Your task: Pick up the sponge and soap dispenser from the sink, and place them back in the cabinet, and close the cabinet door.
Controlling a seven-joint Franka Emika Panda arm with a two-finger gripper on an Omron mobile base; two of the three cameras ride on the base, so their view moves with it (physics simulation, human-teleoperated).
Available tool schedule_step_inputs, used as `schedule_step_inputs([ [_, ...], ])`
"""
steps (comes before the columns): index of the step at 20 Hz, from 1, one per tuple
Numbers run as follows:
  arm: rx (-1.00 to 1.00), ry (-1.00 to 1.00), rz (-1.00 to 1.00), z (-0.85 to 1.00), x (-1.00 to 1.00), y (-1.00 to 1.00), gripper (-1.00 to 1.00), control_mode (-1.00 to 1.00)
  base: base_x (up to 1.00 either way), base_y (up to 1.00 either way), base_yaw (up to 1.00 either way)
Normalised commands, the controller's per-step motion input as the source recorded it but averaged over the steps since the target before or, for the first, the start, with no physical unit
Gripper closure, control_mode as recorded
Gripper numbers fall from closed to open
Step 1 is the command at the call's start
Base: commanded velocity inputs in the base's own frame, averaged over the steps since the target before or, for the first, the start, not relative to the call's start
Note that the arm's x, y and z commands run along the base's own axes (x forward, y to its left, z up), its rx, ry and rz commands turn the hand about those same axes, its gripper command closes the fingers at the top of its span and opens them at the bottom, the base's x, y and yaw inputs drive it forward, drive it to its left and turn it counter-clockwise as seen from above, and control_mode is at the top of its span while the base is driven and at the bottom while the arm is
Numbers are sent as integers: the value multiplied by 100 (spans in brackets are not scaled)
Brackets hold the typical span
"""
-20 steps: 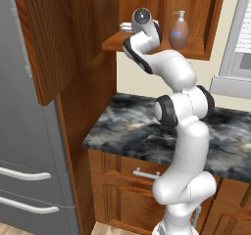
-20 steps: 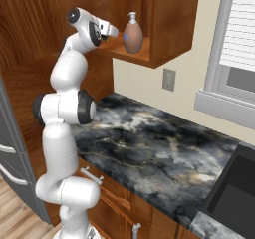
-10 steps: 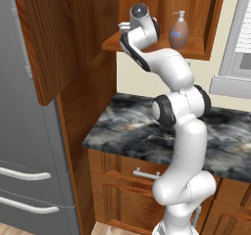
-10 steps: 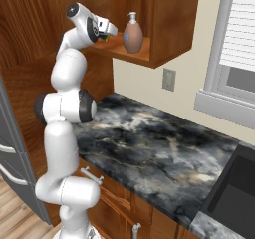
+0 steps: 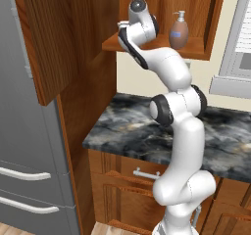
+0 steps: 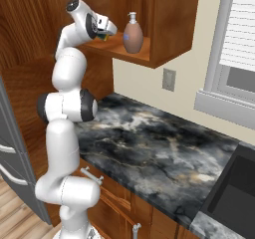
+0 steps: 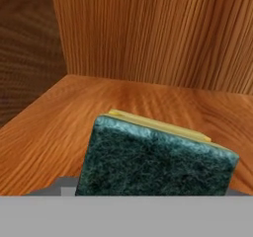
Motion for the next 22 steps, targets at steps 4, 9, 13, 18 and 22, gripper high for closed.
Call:
schedule_step_inputs([
  [4, 0, 0, 0, 0, 0, 0, 100, -100, 0, 0, 0],
  [9, 0, 0, 0, -13, 0, 0, -100, -100, 0, 0, 0],
  [13, 0, 0, 0, 0, 0, 0, -100, -100, 0, 0, 0],
  [18, 0, 0, 0, 0, 0, -1, -100, -100, 0, 0, 0],
  [22, 0, 0, 0, 0, 0, 0, -100, -100, 0, 0, 0],
])
